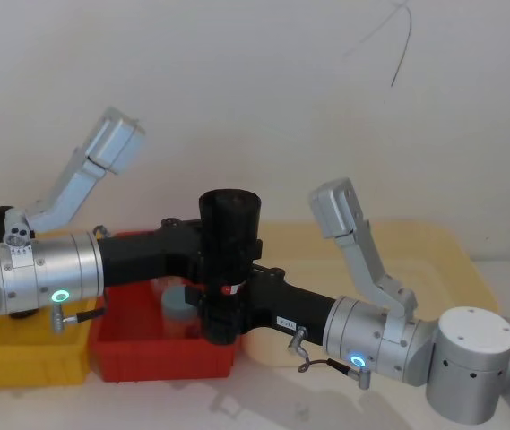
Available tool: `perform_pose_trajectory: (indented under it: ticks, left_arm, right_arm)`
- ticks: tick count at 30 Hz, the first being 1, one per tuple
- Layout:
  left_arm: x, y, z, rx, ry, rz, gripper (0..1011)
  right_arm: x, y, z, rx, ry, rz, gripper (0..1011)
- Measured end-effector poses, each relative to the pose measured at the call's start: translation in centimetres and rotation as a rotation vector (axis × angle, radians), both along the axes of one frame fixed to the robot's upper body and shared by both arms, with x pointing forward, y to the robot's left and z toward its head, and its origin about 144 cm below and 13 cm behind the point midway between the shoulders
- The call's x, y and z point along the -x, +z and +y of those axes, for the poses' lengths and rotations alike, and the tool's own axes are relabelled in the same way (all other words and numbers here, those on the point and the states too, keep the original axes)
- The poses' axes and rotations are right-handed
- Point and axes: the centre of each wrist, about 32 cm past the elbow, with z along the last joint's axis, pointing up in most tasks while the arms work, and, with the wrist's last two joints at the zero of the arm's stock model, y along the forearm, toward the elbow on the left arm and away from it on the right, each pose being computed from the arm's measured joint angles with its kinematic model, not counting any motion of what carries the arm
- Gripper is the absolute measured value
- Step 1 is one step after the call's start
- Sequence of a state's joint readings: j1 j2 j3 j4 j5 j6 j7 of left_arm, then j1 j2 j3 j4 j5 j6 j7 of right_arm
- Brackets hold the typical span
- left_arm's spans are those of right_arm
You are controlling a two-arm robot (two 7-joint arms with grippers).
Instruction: Pick up the garbage bag with the one hand and transfer it to the other hand.
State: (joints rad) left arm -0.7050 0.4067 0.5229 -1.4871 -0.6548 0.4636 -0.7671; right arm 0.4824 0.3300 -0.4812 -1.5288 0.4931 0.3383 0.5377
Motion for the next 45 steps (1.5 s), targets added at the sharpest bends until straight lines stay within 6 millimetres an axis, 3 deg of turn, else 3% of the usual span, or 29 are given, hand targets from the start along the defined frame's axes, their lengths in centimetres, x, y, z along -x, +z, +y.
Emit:
perform_pose_trajectory:
  ticks: [5, 8, 22, 45]
  left_arm:
    - [0.0, 0.0, -0.1, 0.0, -0.007, 0.002, 538]
    - [0.0, -0.1, -0.1, 0.0, -0.01, 0.003, 639]
    - [0.2, -0.1, 0.5, 0.003, 0.01, 0.017, 1001]
    - [2.3, 0.0, 5.4, 0.061, 0.258, 0.047, 1001]
  right_arm:
    - [-0.1, 0.0, 0.1, -0.002, 0.002, 0.003, 562]
    - [-0.1, 0.0, 0.1, -0.003, 0.002, 0.003, 497]
    - [-0.3, 0.0, -0.3, -0.012, -0.056, -0.003, 482]
    - [-3.7, 0.9, -3.2, -0.018, -0.27, 0.004, 482]
